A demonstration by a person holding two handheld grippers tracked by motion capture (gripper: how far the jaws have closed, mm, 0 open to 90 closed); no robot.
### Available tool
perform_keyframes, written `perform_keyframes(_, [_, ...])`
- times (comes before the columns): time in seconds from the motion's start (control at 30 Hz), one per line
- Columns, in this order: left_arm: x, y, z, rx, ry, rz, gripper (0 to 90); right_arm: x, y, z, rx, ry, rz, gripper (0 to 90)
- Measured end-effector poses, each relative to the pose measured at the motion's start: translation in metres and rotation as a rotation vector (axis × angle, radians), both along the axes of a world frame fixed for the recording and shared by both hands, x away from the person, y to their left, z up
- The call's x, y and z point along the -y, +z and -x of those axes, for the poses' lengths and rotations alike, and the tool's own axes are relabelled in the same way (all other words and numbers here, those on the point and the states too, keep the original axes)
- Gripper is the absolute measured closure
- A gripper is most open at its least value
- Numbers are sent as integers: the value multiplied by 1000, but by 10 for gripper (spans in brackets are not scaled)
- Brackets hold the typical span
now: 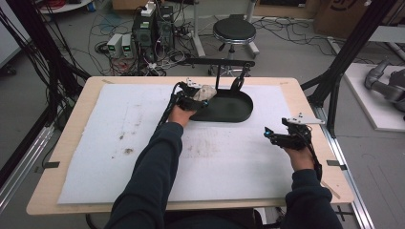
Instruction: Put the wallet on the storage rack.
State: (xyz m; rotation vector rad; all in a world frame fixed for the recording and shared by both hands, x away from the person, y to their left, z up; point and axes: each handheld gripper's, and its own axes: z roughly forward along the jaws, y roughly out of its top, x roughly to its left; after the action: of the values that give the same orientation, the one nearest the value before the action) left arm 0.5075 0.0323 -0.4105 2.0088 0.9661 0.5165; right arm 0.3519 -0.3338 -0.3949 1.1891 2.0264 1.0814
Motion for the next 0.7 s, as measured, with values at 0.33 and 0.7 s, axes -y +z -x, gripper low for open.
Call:
perform_keyframes(0.33, [2,-14,-5,-54,51,-8,342,2,-1,0,-2,-4,-2,204])
perform_keyframes(0.7, [-23,11,23,-24,29,136,295,0,-1,2,1,3,7,204])
